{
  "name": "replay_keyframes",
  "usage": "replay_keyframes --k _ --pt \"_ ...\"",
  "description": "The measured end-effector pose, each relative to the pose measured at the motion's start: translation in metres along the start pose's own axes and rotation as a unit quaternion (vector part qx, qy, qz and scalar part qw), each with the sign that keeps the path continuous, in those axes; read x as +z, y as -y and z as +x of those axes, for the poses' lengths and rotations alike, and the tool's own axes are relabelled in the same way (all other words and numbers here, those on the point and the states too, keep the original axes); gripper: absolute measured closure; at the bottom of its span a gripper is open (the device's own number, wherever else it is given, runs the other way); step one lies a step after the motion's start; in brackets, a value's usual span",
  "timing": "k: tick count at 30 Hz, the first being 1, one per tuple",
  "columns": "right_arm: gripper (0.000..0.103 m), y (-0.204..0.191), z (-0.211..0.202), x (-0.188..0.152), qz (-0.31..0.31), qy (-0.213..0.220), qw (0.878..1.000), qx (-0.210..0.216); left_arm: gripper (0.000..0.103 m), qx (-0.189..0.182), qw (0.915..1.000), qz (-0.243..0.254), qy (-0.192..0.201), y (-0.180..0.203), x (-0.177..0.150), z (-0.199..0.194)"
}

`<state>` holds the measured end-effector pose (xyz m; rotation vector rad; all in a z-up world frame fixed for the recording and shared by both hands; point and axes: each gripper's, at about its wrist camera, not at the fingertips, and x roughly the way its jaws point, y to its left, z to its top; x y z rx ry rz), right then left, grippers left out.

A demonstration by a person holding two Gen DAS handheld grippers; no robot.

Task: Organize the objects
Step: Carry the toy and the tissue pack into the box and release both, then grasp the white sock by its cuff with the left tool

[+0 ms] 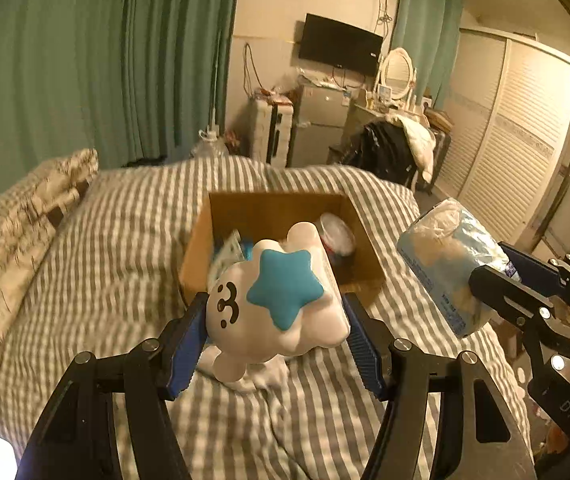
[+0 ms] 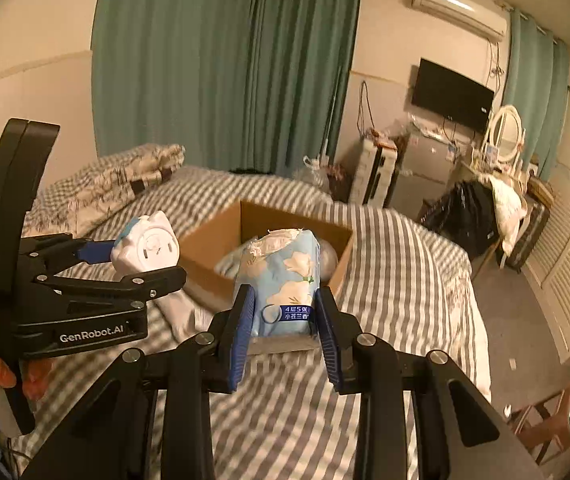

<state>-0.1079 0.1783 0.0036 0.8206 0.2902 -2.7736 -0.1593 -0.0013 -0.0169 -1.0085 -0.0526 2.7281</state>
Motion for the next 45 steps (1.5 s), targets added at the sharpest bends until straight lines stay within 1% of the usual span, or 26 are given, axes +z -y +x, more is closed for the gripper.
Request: replay_keyframes --k 3,7,11,14,18,22,24,25,26,27,28,29,34,36,38,43,45 --pt "0.072 0.004 0.014 0.022 -0.002 0.009 1.000 0.004 0.036 0.006 1.0000 0.005 0.006 -0.005 0.021 0.012" --pt "0.072 0.013 0.043 0.047 0.010 0.018 1.000 0.005 0.036 0.023 0.9996 0.013 0.013 -0.011 0.047 0.036" --pt "0.072 0.022 0.080 0.068 0.024 0.024 0.999 0.003 0.036 0.034 0.9992 0.017 0.013 -0.021 0.066 0.069" --pt "0.072 0.031 0.114 0.080 0.039 0.017 0.999 0.009 0.036 0.038 0.9992 0.010 0.009 -0.028 0.074 0.093" --pt "0.072 0.035 0.161 0.083 0.048 0.003 0.999 0.007 0.036 0.039 0.9992 0.003 -0.002 -0.037 0.075 0.128" --pt "0.072 0.032 0.196 0.072 0.047 -0.012 0.999 0.012 0.036 0.040 0.9990 0.000 -0.019 -0.044 0.064 0.159" --pt "0.070 0.032 0.205 0.066 0.052 -0.014 0.998 0.017 0.034 0.039 0.9989 -0.002 -0.027 -0.046 0.058 0.169" --pt "0.069 0.034 0.207 0.063 0.055 -0.014 0.998 0.018 0.028 0.037 0.9989 -0.004 -0.029 -0.048 0.055 0.172" --pt "0.064 0.034 0.208 0.060 0.056 -0.015 0.998 0.018 0.022 0.038 0.9988 -0.007 -0.030 -0.049 0.053 0.173" --pt "0.051 0.036 0.208 0.059 0.056 -0.015 0.998 0.014 0.011 0.040 0.9987 -0.009 -0.029 -0.049 0.052 0.173" --pt "0.044 0.037 0.207 0.058 0.058 -0.014 0.998 0.010 0.008 0.044 0.9986 -0.012 -0.026 -0.049 0.052 0.170" --pt "0.036 0.040 0.204 0.058 0.062 -0.010 0.998 0.007 0.007 0.045 0.9987 -0.013 -0.020 -0.048 0.052 0.166" --pt "0.034 0.050 0.176 0.061 0.073 0.006 0.997 -0.004 0.007 0.057 0.9983 -0.010 -0.003 -0.045 0.058 0.135" --pt "0.030 0.051 0.159 0.064 0.070 0.016 0.997 -0.012 0.007 0.060 0.9981 -0.007 0.009 -0.043 0.061 0.115" --pt "0.028 0.051 0.140 0.070 0.067 0.026 0.997 -0.018 0.007 0.064 0.9977 -0.004 0.022 -0.041 0.063 0.095" --pt "0.021 0.044 0.087 0.081 0.058 0.052 0.997 -0.031 0.001 0.078 0.9949 0.005 0.063 -0.037 0.070 0.038" --pt "0.017 0.040 0.068 0.084 0.053 0.061 0.996 -0.034 0.000 0.086 0.9932 0.007 0.078 -0.036 0.070 0.018"
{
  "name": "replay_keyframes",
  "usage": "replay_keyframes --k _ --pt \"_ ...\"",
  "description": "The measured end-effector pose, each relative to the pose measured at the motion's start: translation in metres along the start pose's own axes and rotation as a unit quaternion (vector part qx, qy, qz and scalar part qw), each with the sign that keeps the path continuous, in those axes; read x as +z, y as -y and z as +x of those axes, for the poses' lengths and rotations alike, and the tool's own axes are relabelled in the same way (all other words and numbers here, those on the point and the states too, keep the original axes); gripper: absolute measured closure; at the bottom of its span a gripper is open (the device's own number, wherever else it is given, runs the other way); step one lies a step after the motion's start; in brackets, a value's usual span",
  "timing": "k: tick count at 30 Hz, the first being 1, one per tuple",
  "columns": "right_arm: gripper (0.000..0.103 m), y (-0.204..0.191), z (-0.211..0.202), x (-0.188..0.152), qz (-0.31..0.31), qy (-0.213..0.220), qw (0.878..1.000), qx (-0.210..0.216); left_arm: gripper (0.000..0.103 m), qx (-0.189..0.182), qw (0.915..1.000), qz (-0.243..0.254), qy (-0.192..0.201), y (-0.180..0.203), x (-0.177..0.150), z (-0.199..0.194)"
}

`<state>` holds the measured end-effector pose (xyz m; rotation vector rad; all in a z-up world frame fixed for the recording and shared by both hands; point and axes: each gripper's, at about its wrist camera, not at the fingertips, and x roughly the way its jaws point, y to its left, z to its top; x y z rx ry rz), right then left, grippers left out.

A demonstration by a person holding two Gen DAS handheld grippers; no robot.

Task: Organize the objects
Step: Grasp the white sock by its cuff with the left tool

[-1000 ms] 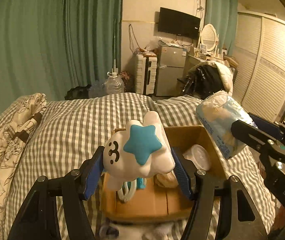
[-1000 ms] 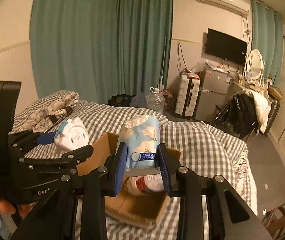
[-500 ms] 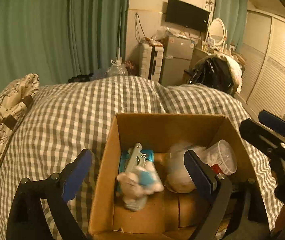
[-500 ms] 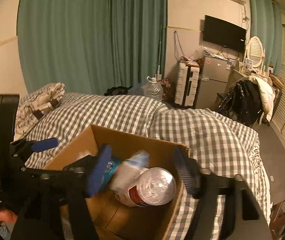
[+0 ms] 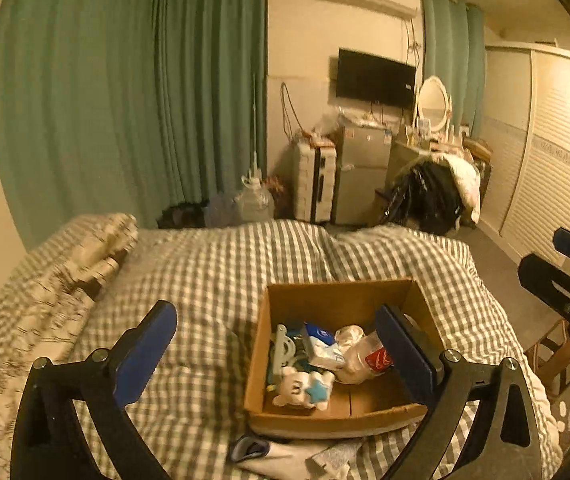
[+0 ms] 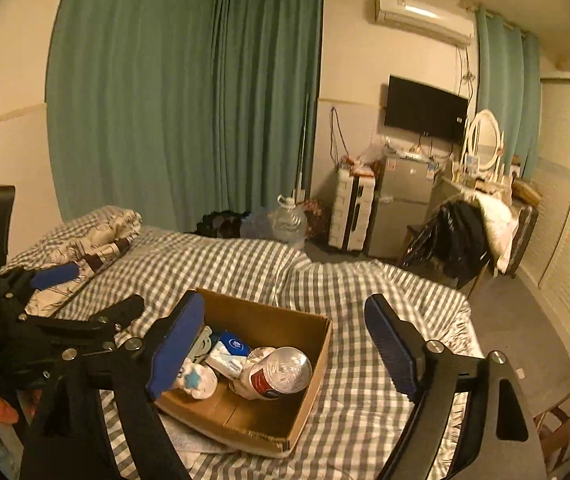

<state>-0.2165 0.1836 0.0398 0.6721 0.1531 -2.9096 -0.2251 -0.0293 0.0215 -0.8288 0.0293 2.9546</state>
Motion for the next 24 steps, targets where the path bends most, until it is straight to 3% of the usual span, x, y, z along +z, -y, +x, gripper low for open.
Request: replay_keyframes --k 5,9,11,17,24 --pt "0.011 -0.011 -0.042 -0.002 -0.009 0.016 1.000 -0.002 0.000 0.020 0.9996 -0.004 0.020 -0.006 -0.011 -0.038" --pt "0.000 -0.018 -0.064 -0.018 -0.006 0.027 1.000 0.001 0.000 0.029 0.9993 -0.014 0.021 -0.010 -0.032 -0.051" --pt "0.000 -0.021 -0.065 -0.029 -0.006 0.026 1.000 -0.001 0.000 0.029 0.9992 -0.019 0.017 -0.011 -0.046 -0.051" --pt "0.000 -0.028 -0.026 -0.078 0.004 -0.020 1.000 -0.007 0.000 0.048 0.9971 -0.055 -0.024 -0.019 -0.099 -0.020" --pt "0.000 -0.031 0.046 -0.145 0.007 -0.137 0.991 -0.004 0.000 0.058 0.9893 -0.045 -0.126 -0.019 -0.152 0.040"
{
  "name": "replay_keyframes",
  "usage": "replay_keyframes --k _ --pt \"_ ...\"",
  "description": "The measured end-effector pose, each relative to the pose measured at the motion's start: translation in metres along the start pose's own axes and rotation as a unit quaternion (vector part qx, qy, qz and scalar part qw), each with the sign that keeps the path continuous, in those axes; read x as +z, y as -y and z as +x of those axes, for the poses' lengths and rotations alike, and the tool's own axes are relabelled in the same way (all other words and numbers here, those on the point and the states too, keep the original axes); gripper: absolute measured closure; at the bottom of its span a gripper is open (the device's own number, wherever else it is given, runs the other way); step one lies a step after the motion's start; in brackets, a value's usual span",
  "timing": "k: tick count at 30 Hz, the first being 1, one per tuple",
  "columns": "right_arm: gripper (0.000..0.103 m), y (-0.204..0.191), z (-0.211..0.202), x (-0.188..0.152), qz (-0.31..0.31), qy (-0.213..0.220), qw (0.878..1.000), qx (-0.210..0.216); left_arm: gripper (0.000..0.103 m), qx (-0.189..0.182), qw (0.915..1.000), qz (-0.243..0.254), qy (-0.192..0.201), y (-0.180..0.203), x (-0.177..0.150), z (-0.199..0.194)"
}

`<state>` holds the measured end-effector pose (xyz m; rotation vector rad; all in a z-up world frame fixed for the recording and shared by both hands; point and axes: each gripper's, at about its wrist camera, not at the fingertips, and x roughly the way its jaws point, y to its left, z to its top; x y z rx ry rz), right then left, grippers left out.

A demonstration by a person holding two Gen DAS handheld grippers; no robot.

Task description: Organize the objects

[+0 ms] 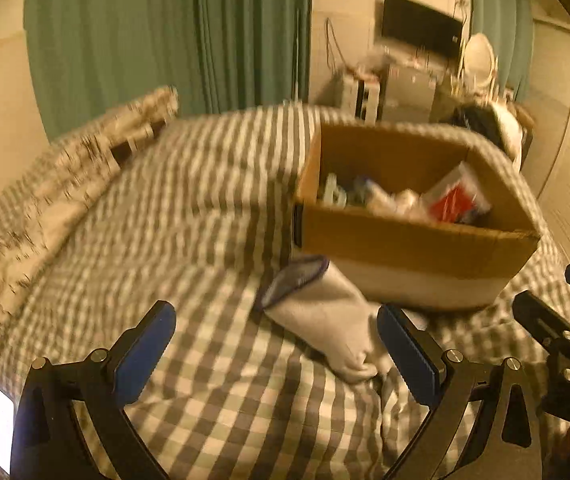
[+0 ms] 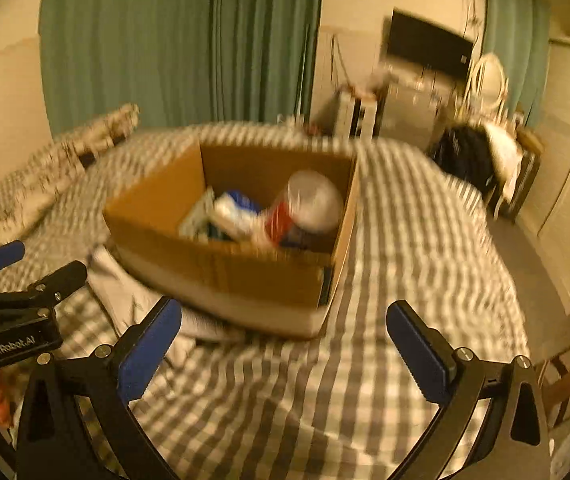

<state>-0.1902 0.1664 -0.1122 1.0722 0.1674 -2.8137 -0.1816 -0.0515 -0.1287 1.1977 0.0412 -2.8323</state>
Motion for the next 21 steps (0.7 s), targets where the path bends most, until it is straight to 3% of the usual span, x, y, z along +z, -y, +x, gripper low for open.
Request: replay_keyframes --k 5,9,11,13,14,16,21 --pt "0.000 0.003 0.009 -0.002 0.010 -0.011 1.000 0.013 0.000 0.003 0.9999 -0.016 -0.006 0.002 0.005 0.016" --pt "0.000 0.005 0.009 -0.004 0.014 -0.014 1.000 0.011 0.005 -0.030 0.9985 -0.013 -0.043 0.011 0.007 0.039" --pt "0.000 0.004 0.010 -0.004 0.014 -0.012 1.000 0.011 0.024 -0.055 0.9963 -0.012 -0.065 0.015 0.004 0.049" --pt "0.000 0.003 0.010 -0.005 0.014 -0.012 1.000 0.012 0.055 -0.075 0.9948 -0.015 -0.067 0.014 0.002 0.050" --pt "0.000 0.001 0.011 -0.005 0.012 -0.013 1.000 0.012 0.057 -0.080 0.9947 -0.016 -0.061 0.014 0.001 0.047" --pt "0.000 -0.001 0.012 -0.007 0.007 -0.014 1.000 0.010 0.074 -0.089 0.9948 -0.018 -0.046 0.012 -0.001 0.036" --pt "0.000 -0.014 0.015 -0.011 -0.020 -0.020 0.999 0.015 0.082 -0.094 0.9946 -0.038 -0.022 0.001 -0.001 0.010"
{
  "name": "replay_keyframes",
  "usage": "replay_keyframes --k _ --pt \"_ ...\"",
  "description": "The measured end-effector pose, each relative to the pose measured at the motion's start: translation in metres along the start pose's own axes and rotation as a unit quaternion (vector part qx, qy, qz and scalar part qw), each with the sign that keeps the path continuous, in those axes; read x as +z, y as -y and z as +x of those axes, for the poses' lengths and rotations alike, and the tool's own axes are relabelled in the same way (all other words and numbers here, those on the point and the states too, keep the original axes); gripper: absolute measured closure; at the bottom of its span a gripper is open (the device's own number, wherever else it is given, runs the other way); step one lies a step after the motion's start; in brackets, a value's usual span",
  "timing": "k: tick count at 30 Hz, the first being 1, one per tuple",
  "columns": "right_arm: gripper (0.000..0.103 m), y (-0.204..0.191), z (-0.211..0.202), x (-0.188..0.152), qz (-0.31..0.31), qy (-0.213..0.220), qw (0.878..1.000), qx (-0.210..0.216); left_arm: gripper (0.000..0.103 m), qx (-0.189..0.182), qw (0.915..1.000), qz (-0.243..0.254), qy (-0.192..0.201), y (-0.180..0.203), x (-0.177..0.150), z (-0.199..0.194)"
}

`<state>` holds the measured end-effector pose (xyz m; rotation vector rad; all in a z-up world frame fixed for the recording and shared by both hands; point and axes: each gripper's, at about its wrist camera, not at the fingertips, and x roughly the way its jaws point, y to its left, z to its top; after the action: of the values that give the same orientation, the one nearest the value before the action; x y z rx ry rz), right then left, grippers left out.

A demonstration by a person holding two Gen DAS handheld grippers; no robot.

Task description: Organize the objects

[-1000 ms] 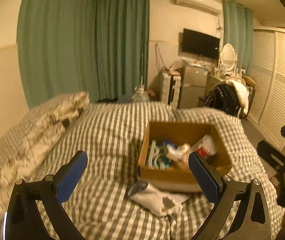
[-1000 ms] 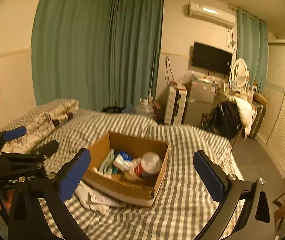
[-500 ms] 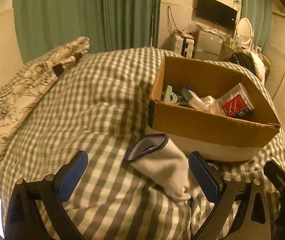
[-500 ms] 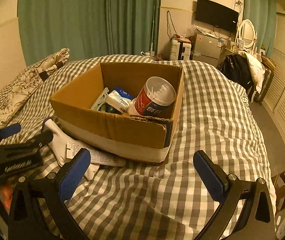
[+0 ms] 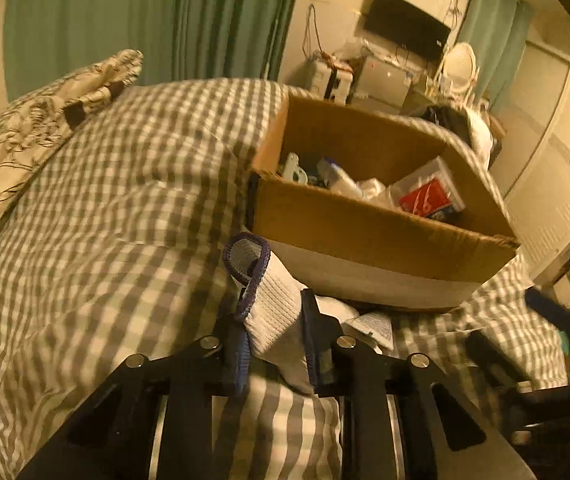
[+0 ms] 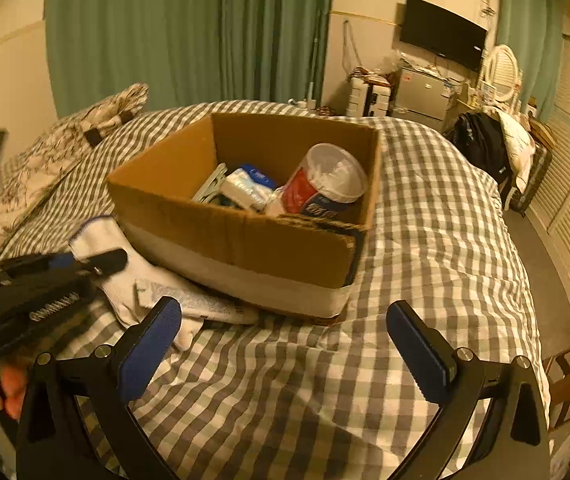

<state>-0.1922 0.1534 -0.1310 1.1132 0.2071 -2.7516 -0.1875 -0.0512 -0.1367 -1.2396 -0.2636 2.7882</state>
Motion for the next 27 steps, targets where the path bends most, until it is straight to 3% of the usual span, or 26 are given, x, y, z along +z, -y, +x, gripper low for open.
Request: replay_keyframes --k 7,11,17,22,27 --pt "0.000 -0.025 0.015 -0.005 -0.050 -0.024 0.998 -0.006 0.083 0.026 0.9976 -0.004 0.065 -0.018 0.014 -0.052" --pt "0.000 -0.040 0.027 -0.010 -0.084 -0.045 0.995 -0.020 0.083 0.046 0.9955 -0.007 0.083 -0.030 0.019 -0.066" --pt "0.005 -0.067 0.052 -0.017 -0.149 -0.087 0.985 -0.033 0.083 0.062 0.9949 -0.012 0.079 -0.046 0.016 -0.062" --pt "0.016 -0.089 0.080 -0.020 -0.193 -0.124 0.973 -0.030 0.083 0.055 0.9952 -0.026 0.076 -0.058 0.014 -0.058" --pt "0.025 -0.107 0.102 -0.017 -0.217 -0.129 0.967 -0.022 0.083 0.045 0.9956 -0.038 0.073 -0.067 0.012 -0.055"
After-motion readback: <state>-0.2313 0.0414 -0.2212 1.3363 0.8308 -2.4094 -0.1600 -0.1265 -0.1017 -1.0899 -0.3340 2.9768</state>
